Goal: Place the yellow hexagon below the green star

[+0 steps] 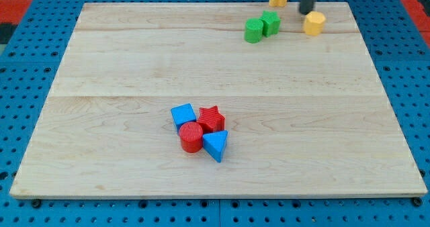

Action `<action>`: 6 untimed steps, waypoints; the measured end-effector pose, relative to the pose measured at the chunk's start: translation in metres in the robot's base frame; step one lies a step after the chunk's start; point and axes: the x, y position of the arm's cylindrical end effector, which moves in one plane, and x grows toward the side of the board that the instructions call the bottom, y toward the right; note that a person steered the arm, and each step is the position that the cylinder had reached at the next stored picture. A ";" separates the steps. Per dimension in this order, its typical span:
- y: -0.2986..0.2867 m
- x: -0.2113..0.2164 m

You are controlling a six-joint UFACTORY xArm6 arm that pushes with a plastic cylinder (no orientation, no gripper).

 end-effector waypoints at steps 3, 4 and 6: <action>-0.044 0.047; -0.074 0.113; 0.015 0.137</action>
